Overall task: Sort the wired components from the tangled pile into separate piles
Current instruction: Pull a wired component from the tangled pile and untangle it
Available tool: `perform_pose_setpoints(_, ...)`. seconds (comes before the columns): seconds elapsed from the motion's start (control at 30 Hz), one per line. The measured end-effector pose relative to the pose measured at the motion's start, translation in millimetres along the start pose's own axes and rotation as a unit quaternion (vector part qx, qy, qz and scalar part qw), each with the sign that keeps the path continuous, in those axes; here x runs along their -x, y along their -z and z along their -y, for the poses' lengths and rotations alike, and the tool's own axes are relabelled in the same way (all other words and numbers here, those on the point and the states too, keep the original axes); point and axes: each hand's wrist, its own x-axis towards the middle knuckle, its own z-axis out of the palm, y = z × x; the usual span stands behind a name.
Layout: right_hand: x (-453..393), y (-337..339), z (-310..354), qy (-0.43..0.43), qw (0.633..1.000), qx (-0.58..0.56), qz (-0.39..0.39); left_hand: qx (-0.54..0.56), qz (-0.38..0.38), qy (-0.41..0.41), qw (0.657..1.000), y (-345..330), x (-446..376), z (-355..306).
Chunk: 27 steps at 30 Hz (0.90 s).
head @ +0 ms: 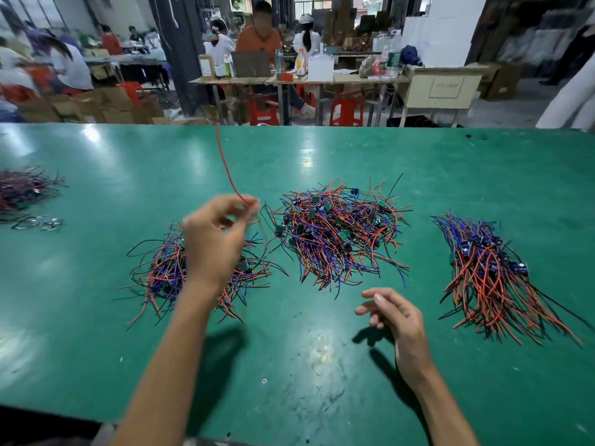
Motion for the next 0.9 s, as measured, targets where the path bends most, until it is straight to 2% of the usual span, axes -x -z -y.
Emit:
perform_pose_setpoints(0.07,0,-2,0,0.007,1.0,0.022,0.02,-0.151,-0.031,-0.137,0.979,20,-29,13)
perform_pose_setpoints(0.13,0,-3,0,0.01,0.999,0.024,0.026,-0.262,-0.02,-0.172,0.949,30,-44,31)
perform_pose_setpoints(0.23,1,-3,0,0.014,0.999,0.025,0.021,-0.349,0.101,-0.084,0.928,31,-36,63)
perform_pose_setpoints(0.33,0,-2,-1,0.022,0.999,0.03,0.016,-0.407,0.218,0.016,0.887,27,-15,84)
perform_pose_setpoints(0.43,-2,-2,-1,0.021,1.0,0.018,0.007,-0.396,0.239,0.075,0.883,16,-3,83)
perform_pose_setpoints(0.5,-2,-3,-1,0.02,1.0,0.013,0.01,-0.397,0.266,0.067,0.876,5,-2,74)
perform_pose_setpoints(0.63,-2,-4,-1,0.016,0.999,0.034,0.007,-0.291,0.284,0.03,0.913,-31,1,49)
perform_pose_setpoints(0.73,-3,-5,-2,0.009,0.999,0.049,0.0,-0.276,0.295,0.061,0.913,-77,11,38)
perform_pose_setpoints(0.83,-3,-4,-4,0.009,0.998,0.061,-0.007,-0.267,0.278,0.218,0.897,-112,25,50)
perform_pose_setpoints(0.9,-2,-4,-3,0.009,0.998,0.068,-0.007,-0.224,0.222,0.315,0.895,-124,33,60)
